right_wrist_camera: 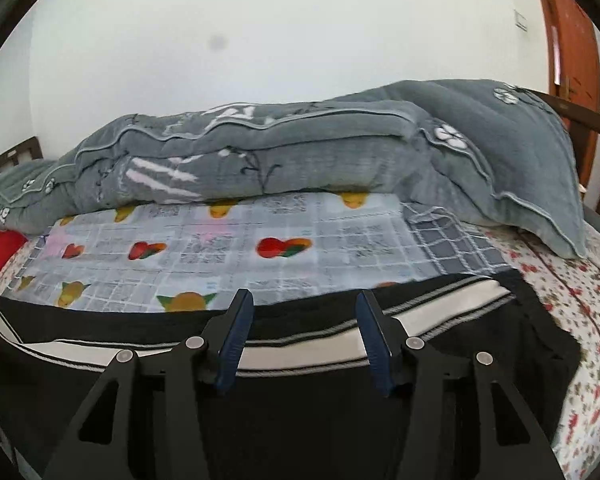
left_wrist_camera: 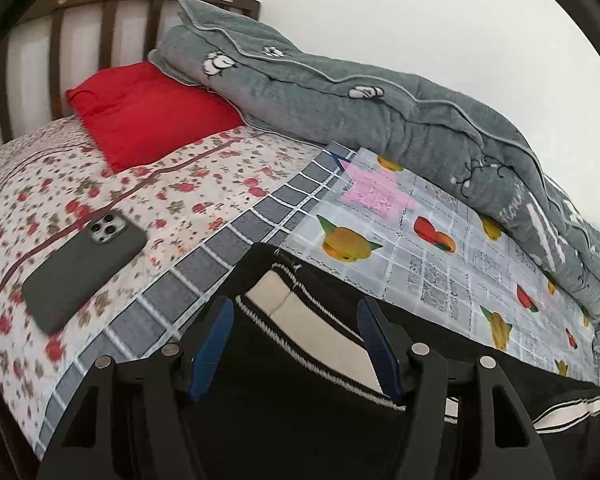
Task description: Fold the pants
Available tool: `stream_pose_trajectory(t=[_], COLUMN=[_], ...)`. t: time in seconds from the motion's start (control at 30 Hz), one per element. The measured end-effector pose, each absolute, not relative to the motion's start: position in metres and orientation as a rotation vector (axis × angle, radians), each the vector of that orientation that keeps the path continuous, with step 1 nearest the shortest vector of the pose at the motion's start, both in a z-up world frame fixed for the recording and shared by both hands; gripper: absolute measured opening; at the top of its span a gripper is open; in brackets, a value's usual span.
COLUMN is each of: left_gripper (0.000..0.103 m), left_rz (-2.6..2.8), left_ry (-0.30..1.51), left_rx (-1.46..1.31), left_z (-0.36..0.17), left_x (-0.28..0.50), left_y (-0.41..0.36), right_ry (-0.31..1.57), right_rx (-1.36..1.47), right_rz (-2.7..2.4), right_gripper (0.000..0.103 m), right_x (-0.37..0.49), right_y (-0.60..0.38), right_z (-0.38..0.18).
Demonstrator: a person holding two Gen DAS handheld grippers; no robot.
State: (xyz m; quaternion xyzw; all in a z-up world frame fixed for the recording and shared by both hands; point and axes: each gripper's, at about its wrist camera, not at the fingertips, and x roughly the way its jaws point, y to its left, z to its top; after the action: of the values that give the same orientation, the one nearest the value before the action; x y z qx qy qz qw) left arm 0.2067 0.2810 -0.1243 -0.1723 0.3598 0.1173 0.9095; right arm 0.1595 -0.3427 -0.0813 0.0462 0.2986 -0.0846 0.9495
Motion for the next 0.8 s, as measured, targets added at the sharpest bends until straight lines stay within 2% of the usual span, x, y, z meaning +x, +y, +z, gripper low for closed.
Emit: stream_pose_trajectory(t=[0.23, 0.4, 0.47, 0.67, 0.8], left_gripper=[0.059, 0.04, 0.021, 0.019, 0.019], left_rz=[0.233, 0.237, 0.205, 0.237, 0.288], left_ry=[0.829, 0.874, 0.848, 0.6, 0.659], left_rx=[-0.318, -0.3, -0.308, -0.372, -0.404], left_z=[-0.145, -0.162, -0.159, -0.123, -0.139], left_x=[0.243, 0.26, 0.259, 0.229, 0.238], left_y=[0.294, 0.296, 0.296, 0.309, 0.32], right_ry=[0.639, 0.672, 0.68, 0.678, 0.673], right_rx=[0.124, 0.099, 0.097, 0.098, 0.081], right_rz=[-0.127, -0.124, -0.121, -0.121, -0.121], right_gripper=[0.053, 0.053, 0.053, 0.053, 0.053], right_x=[0.184, 0.197, 0.201, 0.206, 0.209], right_y=[-0.325, -0.316, -0.314, -0.311, -0.309], right_z=[-0.097, -0.107, -0.109, -0.108, -0.105])
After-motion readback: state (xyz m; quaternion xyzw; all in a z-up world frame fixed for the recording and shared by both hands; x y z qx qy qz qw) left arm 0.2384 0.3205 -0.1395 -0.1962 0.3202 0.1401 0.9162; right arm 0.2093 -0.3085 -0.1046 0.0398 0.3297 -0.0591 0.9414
